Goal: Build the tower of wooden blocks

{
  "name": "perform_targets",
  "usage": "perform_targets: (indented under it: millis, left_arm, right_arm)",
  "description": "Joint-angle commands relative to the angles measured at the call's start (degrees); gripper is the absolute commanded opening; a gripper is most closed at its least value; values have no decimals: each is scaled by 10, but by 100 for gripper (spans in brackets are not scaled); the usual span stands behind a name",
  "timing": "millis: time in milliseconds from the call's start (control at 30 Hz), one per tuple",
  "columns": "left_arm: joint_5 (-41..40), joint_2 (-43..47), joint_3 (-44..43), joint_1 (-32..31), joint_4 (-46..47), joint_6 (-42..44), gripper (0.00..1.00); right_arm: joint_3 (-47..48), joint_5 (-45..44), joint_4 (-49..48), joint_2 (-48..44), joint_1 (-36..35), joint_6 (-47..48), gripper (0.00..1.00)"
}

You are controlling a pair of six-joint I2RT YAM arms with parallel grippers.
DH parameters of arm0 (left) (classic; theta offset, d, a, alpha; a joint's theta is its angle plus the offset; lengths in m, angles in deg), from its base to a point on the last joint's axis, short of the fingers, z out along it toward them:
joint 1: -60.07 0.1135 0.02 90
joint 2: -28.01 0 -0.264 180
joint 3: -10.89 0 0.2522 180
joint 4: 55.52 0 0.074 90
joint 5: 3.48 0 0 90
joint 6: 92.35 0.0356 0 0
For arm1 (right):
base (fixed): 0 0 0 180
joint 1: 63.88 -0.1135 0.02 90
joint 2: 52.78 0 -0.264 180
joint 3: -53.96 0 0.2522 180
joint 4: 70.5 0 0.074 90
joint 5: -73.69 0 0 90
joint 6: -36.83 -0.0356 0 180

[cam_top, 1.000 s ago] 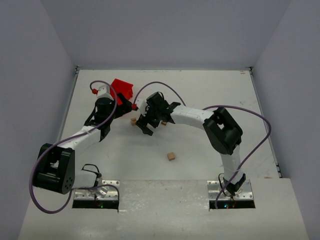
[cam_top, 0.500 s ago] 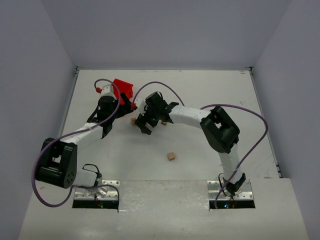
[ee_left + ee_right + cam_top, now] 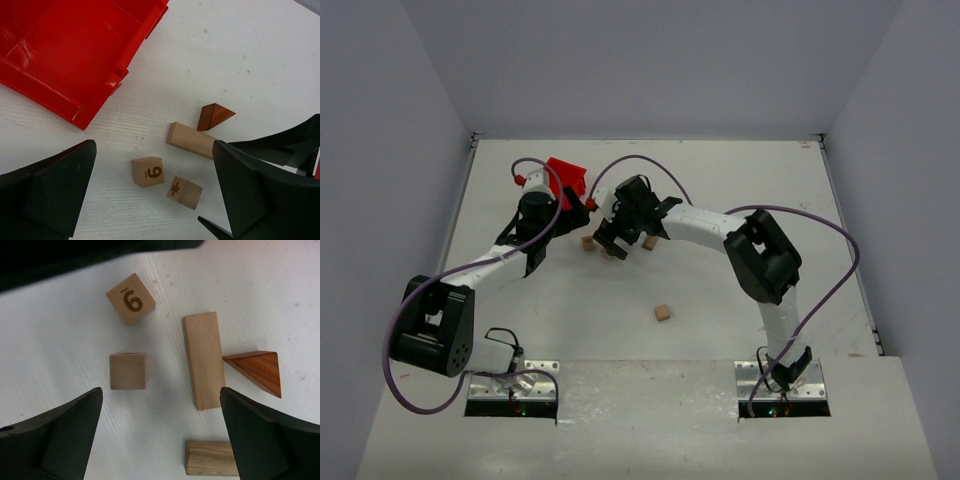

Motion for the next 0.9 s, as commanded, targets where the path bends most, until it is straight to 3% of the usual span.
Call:
perform_targets:
  millis: [0,500,867]
  left_arm:
    - [-4,-3,-25,-6,17,9,100]
    - [-2,-24,-39,-14,10,10,100]
    - [-57,-63,-67,-50,-42,-12,100]
  right_arm:
    - [15,1,-4,-5,19,14,99]
    - [-7,35,-1,-23,19,8,99]
    - [-9,27,-4,-20,19,5,99]
